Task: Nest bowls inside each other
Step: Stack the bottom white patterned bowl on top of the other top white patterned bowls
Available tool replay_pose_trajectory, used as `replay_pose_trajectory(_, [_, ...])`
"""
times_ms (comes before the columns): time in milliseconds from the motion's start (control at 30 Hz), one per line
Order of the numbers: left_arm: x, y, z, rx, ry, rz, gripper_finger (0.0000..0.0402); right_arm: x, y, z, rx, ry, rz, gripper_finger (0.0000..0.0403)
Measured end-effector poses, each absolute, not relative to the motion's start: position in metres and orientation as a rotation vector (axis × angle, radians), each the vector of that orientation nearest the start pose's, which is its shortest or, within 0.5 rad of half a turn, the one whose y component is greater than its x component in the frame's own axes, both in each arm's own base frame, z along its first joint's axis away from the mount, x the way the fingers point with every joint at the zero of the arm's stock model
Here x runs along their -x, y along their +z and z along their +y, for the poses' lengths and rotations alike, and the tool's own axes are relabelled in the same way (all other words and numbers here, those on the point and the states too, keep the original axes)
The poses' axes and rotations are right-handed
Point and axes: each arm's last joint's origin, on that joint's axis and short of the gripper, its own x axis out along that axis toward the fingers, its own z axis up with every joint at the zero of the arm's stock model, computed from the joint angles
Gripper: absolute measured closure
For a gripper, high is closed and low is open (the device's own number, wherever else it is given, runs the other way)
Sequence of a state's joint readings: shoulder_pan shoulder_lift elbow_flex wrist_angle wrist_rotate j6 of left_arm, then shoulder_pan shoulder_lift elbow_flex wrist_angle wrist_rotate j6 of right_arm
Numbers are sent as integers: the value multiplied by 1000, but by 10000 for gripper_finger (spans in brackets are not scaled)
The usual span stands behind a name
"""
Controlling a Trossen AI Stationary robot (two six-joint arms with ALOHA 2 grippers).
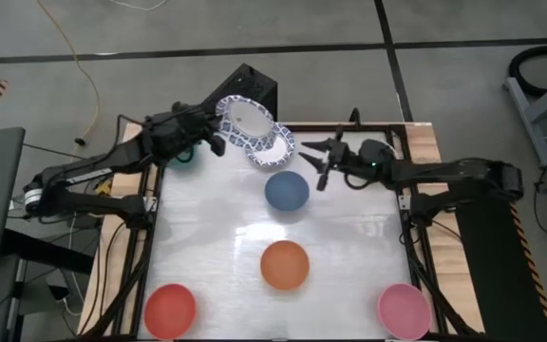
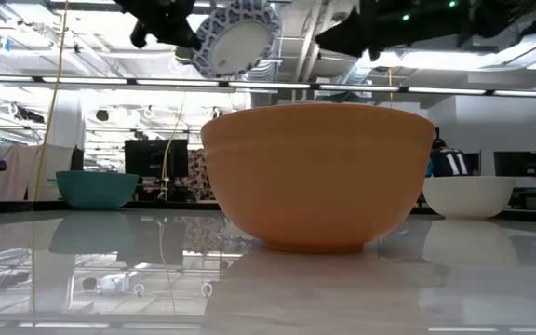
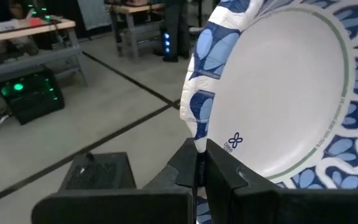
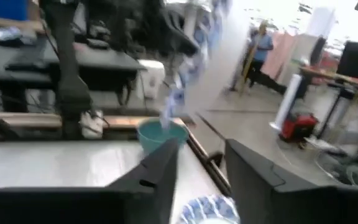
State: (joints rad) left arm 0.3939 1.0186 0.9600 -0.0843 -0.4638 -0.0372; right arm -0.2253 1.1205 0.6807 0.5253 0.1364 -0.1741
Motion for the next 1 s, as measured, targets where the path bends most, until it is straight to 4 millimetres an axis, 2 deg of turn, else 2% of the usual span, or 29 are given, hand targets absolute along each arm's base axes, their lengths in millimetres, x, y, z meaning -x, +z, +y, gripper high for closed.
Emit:
replay_pose_trajectory(200, [-220, 354, 105, -19, 804, 125, 401, -259, 304, -67, 165, -430, -130, 154])
replay_pose_trajectory(300, [-226, 344, 109, -49, 759, 67, 401, -265, 304, -65, 161, -419, -128, 131])
replay_pose_trajectory(667, [-219, 302, 118, -29, 706, -46, 401, -268, 304, -59, 150, -456, -135, 124])
replay_pose_trajectory(767, [-215, 296, 116, -39, 714, -112, 401, -271, 301, -60, 129, -461, -129, 124])
replay_pose_trajectory(1000, [-210, 287, 118, -40, 827, -132, 401, -284, 291, -62, 122, -466, -160, 124])
